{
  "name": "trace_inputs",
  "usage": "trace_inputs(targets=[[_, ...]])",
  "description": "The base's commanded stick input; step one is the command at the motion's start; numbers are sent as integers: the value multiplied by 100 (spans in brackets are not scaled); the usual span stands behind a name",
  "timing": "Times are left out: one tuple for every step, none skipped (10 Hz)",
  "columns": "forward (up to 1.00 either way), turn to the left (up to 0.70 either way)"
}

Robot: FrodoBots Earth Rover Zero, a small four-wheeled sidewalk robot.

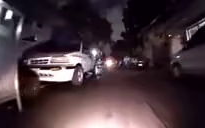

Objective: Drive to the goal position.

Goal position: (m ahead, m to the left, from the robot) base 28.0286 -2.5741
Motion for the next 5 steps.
trace_inputs(targets=[[100, 0], [100, 0], [100, 0], [100, 0], [100, 0]])
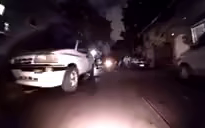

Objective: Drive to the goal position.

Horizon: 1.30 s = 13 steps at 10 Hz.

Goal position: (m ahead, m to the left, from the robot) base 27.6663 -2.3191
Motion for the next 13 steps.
trace_inputs(targets=[[100, 0], [100, 0], [100, 0], [100, 0], [100, -21], [100, 0], [100, 0], [100, 0], [100, 0], [100, 0], [100, 0], [100, 0], [100, 0]])
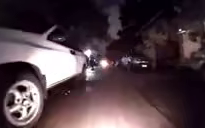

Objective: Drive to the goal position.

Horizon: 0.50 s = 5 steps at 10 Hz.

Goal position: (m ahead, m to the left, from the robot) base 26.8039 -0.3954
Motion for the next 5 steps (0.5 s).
trace_inputs(targets=[[100, 0], [100, 0], [100, 0], [100, 0], [100, 0]])
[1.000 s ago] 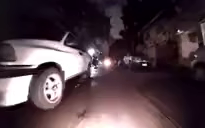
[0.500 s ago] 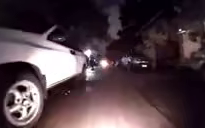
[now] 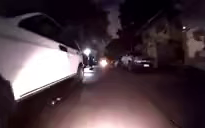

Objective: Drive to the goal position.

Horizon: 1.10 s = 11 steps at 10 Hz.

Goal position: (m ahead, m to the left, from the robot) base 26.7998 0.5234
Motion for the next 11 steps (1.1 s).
trace_inputs(targets=[[100, 0], [100, 0], [100, 0], [100, 0], [100, 0], [100, 0], [100, 0], [100, 0], [100, 0], [100, 0], [100, 0]])
